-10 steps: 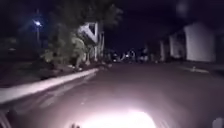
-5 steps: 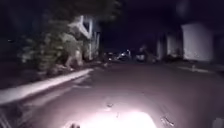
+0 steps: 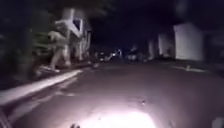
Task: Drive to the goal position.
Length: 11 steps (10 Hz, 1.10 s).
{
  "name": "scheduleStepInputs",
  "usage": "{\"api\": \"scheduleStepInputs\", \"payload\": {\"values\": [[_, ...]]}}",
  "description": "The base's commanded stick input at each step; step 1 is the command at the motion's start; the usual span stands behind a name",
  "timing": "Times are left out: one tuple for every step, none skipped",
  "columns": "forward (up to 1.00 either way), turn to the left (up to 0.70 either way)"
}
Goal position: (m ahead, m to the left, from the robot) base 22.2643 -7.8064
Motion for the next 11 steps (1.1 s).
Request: {"api": "scheduleStepInputs", "payload": {"values": [[1.00,0.00],[1.00,0.00],[1.00,0.00],[1.00,0.00],[1.00,0.00],[1.00,0.00],[1.00,0.00],[1.00,0.00],[1.00,-0.05],[1.00,-0.22],[1.00,-0.27]]}}
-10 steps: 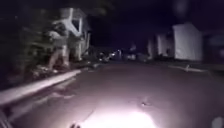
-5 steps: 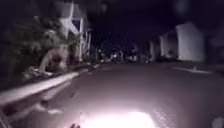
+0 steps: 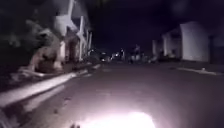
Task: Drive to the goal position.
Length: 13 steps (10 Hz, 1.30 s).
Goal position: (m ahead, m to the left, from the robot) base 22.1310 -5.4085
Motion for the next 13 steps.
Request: {"api": "scheduleStepInputs", "payload": {"values": [[1.00,-0.27],[1.00,-0.27],[1.00,-0.27],[1.00,-0.27],[1.00,-0.27],[1.00,-0.27],[1.00,-0.27],[1.00,-0.10],[1.00,0.00],[1.00,0.00],[1.00,0.00],[1.00,0.00],[1.00,0.00]]}}
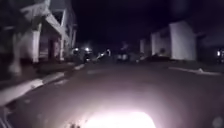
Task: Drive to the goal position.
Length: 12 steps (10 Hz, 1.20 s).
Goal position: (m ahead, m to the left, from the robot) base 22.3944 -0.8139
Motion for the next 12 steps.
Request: {"api": "scheduleStepInputs", "payload": {"values": [[1.00,0.00],[1.00,0.00],[1.00,0.00],[1.00,0.00],[1.00,0.00],[1.00,0.00],[1.00,0.00],[1.00,0.00],[1.00,0.00],[1.00,0.00],[1.00,0.00],[1.00,0.00]]}}
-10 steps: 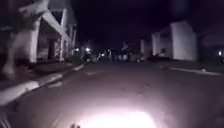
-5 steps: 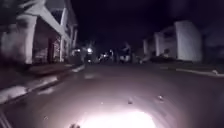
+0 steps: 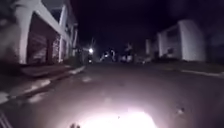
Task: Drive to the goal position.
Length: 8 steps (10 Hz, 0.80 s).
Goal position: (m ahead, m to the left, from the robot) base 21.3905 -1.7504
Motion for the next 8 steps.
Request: {"api": "scheduleStepInputs", "payload": {"values": [[1.00,0.00],[1.00,0.00],[1.00,0.00],[1.00,0.00],[1.00,0.00],[1.00,0.00],[1.00,0.00],[1.00,0.00]]}}
